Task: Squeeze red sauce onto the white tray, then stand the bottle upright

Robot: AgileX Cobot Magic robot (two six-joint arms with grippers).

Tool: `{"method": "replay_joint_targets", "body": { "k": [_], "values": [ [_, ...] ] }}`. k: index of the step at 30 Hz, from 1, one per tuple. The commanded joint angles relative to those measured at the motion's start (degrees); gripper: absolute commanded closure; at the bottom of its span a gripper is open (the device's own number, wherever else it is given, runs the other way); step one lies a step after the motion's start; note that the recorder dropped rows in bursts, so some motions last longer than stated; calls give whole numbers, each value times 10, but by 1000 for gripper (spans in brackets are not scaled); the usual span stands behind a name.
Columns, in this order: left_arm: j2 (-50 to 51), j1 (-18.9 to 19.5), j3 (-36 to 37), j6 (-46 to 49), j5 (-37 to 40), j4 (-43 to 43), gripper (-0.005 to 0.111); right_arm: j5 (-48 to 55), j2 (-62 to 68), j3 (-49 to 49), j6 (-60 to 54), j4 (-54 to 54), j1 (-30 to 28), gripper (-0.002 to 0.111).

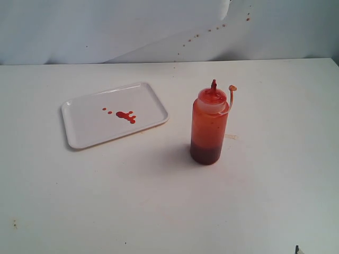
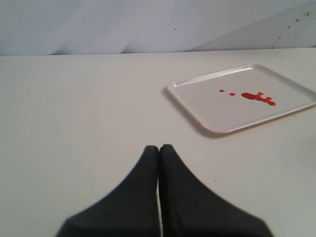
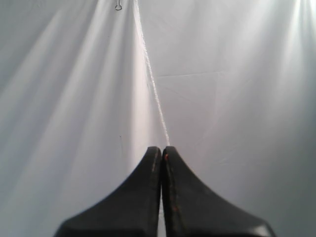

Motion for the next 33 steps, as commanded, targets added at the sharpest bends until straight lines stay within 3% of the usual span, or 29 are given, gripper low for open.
{"method": "replay_joint_targets", "body": {
  "k": [1,20,25,28,33],
  "values": [
    [-2,-2,3,6,-6,-12,107,-2,-2,0,1,2,1,108],
    [-2,-2,3,6,-6,-7,107,-2,-2,0,1,8,2,108],
    [-2,-2,3,6,-6,-7,107,35,-49,1,-24,-90,-12,108],
    [-2,-2,3,6,-6,-7,107,51,-116,55,-22,-136,-35,108],
    [-2,-2,3,6,-6,-7,107,-57,-229,240,-22,-226,-86,108]
  ]
}}
